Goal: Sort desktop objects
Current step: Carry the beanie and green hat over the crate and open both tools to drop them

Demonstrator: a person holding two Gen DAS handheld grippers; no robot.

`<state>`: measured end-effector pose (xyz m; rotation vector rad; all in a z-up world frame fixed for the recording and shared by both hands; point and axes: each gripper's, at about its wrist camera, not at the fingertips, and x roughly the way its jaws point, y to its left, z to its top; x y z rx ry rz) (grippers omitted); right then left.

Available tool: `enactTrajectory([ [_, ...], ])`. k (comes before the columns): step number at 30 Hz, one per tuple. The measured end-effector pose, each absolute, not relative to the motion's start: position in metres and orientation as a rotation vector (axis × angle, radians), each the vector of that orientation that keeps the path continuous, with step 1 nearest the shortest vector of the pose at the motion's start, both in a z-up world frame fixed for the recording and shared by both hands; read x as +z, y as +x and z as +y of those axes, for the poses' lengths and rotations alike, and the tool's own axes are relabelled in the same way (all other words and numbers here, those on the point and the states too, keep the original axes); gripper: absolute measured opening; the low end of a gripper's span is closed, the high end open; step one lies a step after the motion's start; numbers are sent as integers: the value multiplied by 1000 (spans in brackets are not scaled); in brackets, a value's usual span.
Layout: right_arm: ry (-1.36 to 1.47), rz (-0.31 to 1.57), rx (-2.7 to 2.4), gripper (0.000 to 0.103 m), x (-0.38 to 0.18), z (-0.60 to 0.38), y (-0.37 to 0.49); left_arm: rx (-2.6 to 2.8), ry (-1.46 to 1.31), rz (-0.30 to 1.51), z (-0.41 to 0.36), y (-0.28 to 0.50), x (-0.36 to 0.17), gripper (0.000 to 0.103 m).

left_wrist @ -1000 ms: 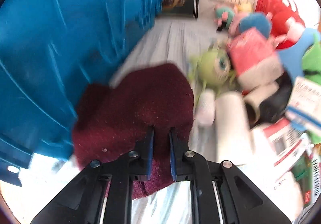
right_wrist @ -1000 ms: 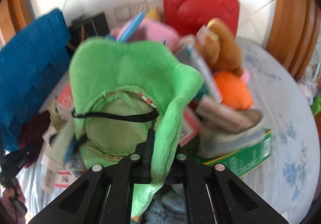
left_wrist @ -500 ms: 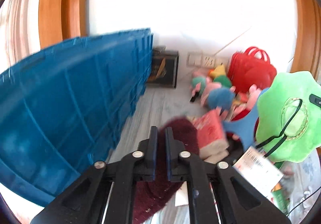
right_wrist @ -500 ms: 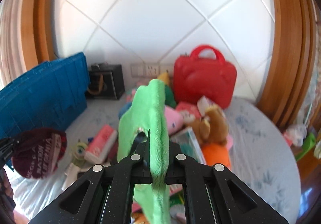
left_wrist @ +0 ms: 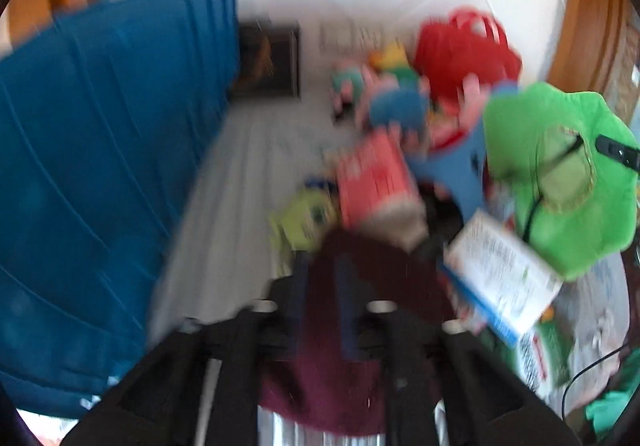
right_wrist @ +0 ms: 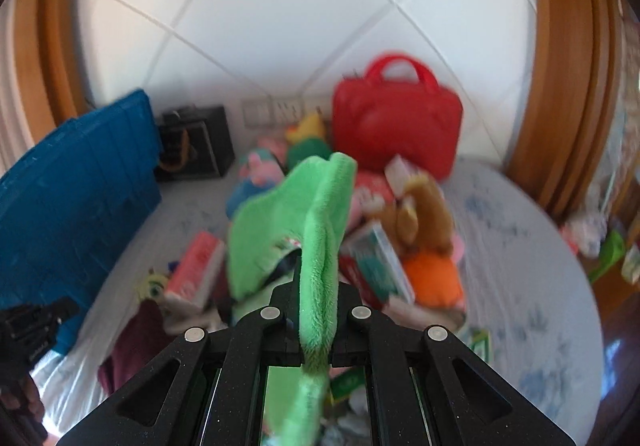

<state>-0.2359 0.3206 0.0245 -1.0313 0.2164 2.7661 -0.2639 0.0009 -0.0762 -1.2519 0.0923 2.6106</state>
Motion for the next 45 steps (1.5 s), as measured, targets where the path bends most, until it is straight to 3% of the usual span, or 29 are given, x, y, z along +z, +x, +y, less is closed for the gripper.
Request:
enactTrajectory([
  [2,-1156,306,2682,7,-16,340,-233,2545,-1332,68,4,-263,-106,90],
  [7,-1279,432,2611,11,-59,359,-227,2441,-1524,-11,4,-265,-168,91],
  [9,-1311,474,2594,12,-73,366,-224,2466,-1517,-110,-3,-265,-178,103],
  [10,-1324,495,2593,14,-79,368,-223,2464,-1530,-168,-8,-266,-183,103],
  [12,-1352,545,2605,26,-86,370,-221,2424,-1536,-256,-14,-268,-189,103],
  [13,-1362,570,2614,45,-89,371,-220,2408,-1535,-280,-17,-268,-192,103],
  [14,-1369,596,2623,71,-91,372,-220,2404,-1531,-284,-17,-268,-193,103],
  [16,-1373,628,2646,84,-94,371,-221,2401,-1515,-283,-18,-266,-195,103],
  [18,-1374,639,2670,84,-96,367,-223,2407,-1514,-286,-20,-264,-196,103],
  [19,-1388,632,2671,84,-98,365,-226,2408,-1511,-279,-19,-263,-196,103],
  [20,-1400,617,2666,77,-100,364,-229,2413,-1506,-263,-17,-263,-195,86],
  [21,-1413,587,2660,64,-103,361,-231,2417,-1500,-237,-16,-264,-193,63],
  [22,-1424,548,2655,22,-106,356,-236,2418,-1490,-207,-12,-263,-189,58],
  [23,-1430,474,2632,9,-108,352,-239,2439,-1494,-177,-10,-264,-188,57],
  [25,-1410,427,2642,8,-107,349,-240,2499,-1477,-89,-5,-261,-181,53],
  [26,-1348,422,2670,7,-99,350,-238,2537,-1450,-41,-2,-259,-174,44],
  [27,-1348,422,2670,7,-99,350,-238,2578,-1407,-2,0,-257,-165,20],
  [34,-1116,352,2802,6,-37,346,-241,2770,-1131,53,0,-262,-84,19],
  [45,-770,79,2998,5,100,286,-268,2854,-764,50,-1,-279,34,19],
])
